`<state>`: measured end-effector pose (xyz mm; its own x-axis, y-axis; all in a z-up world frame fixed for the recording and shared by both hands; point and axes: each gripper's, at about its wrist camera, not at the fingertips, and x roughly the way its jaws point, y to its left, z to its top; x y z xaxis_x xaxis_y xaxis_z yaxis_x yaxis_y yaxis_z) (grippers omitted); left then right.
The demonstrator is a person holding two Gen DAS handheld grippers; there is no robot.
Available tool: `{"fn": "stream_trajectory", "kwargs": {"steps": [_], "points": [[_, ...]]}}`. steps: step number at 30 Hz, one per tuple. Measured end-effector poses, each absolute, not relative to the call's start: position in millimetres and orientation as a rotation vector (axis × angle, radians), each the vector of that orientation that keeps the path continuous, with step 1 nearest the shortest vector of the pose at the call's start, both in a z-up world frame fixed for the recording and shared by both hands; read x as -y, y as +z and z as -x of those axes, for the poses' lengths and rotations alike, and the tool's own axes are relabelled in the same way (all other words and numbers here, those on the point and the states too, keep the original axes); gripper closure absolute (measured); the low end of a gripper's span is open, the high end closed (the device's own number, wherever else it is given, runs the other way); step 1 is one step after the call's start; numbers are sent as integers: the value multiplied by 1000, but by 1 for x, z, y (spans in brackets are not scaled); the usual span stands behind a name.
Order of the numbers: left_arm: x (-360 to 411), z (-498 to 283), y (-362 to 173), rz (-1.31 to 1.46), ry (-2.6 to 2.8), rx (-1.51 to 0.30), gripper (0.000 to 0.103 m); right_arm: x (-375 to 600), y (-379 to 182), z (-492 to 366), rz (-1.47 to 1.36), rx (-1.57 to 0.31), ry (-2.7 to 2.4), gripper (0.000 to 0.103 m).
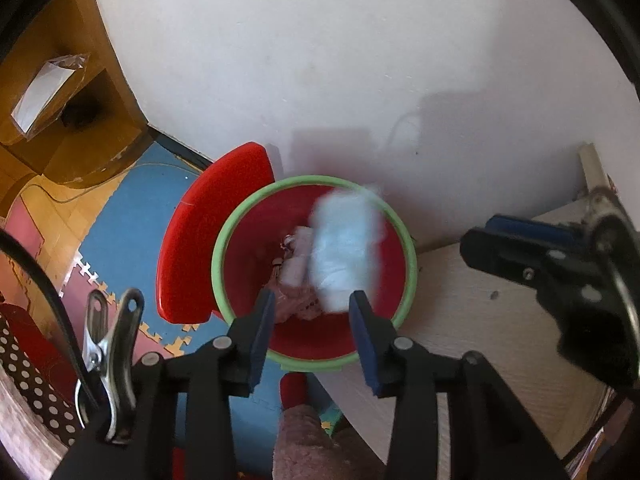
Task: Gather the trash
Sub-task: 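Open the left tool over the bucket while the right tool releases the blue mask, then move both open tools back toward the trash pile on the bed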
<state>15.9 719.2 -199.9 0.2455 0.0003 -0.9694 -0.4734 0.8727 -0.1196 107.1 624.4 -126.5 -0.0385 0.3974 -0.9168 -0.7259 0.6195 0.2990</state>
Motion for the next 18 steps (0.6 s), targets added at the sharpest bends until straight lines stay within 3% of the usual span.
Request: {"fn": "stream_trajectory", "kwargs": {"steps": [18], "points": [[-713, 2, -163, 424, 356, -1258, 63, -592, -85, -92, 201, -1270, 956, 77]]}}
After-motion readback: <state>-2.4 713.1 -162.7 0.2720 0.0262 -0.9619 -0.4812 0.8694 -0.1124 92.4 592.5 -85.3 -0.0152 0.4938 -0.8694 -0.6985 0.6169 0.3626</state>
